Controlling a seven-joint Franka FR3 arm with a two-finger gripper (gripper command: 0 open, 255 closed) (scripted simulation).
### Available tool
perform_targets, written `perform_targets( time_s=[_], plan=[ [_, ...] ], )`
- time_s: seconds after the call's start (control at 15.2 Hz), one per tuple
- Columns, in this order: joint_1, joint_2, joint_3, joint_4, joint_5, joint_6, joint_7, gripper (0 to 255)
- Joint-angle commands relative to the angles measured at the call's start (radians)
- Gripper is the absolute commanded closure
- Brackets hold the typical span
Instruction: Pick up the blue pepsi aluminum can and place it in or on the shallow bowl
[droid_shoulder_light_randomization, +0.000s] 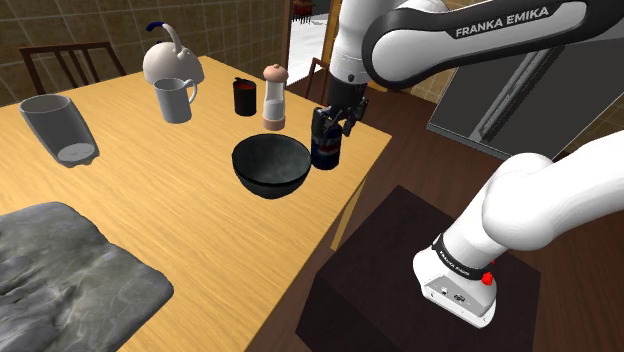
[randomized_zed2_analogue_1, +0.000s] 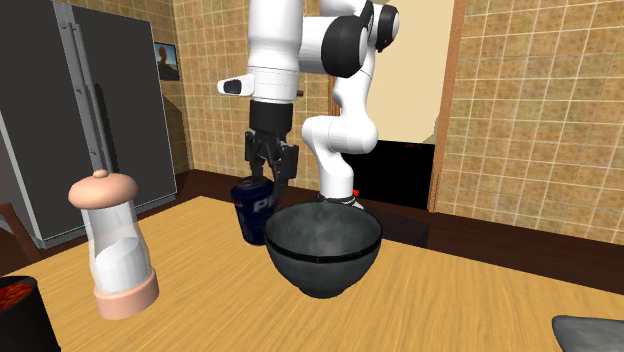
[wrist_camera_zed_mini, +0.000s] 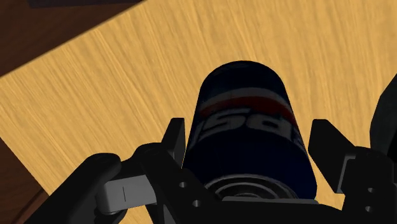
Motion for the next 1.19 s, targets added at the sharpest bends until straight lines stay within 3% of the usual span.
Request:
perform_targets(
  time_s=[0.0, 1.12],
  plan=[
    [0.001, -0.009, -0.002, 0.018, 0.001, -0.028, -0.002, 255],
    [-0.003, -0.044, -0.023, 0.221, -0.004, -0.265, -0.021, 255]
  ],
)
